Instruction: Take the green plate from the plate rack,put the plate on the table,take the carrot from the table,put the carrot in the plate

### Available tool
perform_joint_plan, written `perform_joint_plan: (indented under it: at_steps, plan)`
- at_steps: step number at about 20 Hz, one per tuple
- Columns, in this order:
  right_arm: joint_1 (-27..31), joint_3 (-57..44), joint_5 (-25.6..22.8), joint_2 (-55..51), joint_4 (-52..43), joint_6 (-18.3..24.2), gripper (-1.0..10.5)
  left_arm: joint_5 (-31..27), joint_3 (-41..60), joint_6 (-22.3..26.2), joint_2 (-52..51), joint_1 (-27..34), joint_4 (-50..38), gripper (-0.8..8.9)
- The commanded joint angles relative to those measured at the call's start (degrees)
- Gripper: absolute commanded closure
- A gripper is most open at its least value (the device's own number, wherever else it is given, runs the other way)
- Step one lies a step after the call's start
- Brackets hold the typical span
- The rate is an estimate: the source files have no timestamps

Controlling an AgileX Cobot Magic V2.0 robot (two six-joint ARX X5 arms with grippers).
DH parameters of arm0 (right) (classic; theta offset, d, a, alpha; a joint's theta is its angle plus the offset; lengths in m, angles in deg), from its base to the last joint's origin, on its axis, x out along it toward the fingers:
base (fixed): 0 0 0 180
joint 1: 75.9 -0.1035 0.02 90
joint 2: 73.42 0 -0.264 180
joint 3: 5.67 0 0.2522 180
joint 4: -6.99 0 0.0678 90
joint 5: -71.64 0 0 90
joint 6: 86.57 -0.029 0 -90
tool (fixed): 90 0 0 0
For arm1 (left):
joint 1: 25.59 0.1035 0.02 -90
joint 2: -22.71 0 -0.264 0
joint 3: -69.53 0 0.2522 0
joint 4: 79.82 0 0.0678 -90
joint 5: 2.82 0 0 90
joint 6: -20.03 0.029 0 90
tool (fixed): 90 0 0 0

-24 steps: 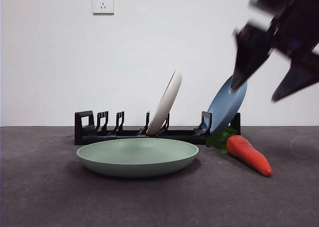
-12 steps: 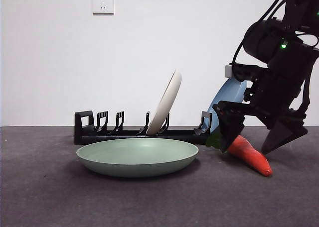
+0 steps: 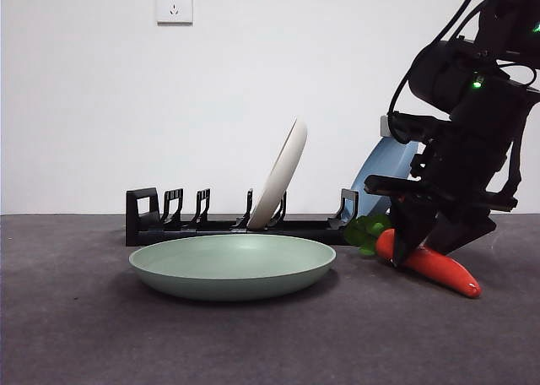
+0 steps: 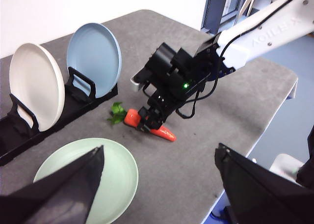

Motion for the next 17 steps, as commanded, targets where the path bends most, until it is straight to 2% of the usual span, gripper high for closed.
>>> perform_joint_plan:
  at_steps: [1, 5, 9, 12, 17]
  plan:
    - [-1.92, 0.13, 0.09, -4.59, -0.48, -1.03, 9.6, -0.15, -0.07, -0.24, -0.07, -0.20, 1.03, 4.32]
    - [-10.60, 0.13, 0.00, -11.47, -6.93, -3.43, 9.6, -0.26, -0.04, -0.24, 0.09, -0.20, 1.86, 4.32]
    - [-17.90, 0.13, -0.44, -6.80, -15.28, -6.21, 9.6, -0.17, -0.04, -0.24, 0.09, -0.20, 2.84, 4.32]
    - [-20.76, 0.31, -1.97, -1.86, -19.89, -6.34, 9.6, -0.15, -0.04, -0.22, 0.09, -0.20, 3.96, 4.32]
    - [-21.07, 1.73, -1.86, 5.07, -21.53, -8.22, 9.6, -0.15, -0.04, -0.22, 0.09, -0.20, 5.05, 4.32]
